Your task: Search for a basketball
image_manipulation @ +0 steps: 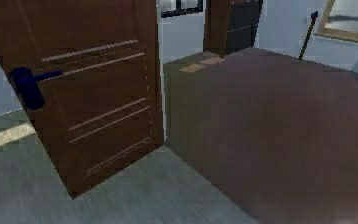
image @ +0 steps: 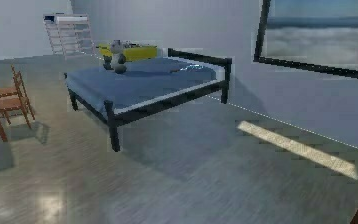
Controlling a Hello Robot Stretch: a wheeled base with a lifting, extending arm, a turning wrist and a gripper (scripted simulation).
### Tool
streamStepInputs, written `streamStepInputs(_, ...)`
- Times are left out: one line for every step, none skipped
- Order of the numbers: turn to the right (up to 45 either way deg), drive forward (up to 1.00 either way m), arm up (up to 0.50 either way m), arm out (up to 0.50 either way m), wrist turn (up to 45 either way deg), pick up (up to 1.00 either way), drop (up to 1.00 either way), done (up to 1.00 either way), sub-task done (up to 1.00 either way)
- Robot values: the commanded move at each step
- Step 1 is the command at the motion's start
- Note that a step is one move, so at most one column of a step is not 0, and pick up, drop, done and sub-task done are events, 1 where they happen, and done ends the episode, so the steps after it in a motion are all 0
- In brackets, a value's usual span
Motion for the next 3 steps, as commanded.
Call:
streamStepInputs(-36.0,0.00,0.00,0.00,0.0,0.00,0.00,0.00,0.00)
streamStepInputs(0.0,1.00,0.00,0.00,0.0,0.00,0.00,0.00,0.00)
streamStepInputs(0.0,1.00,0.00,0.00,0.0,0.00,0.00,0.00,0.00)
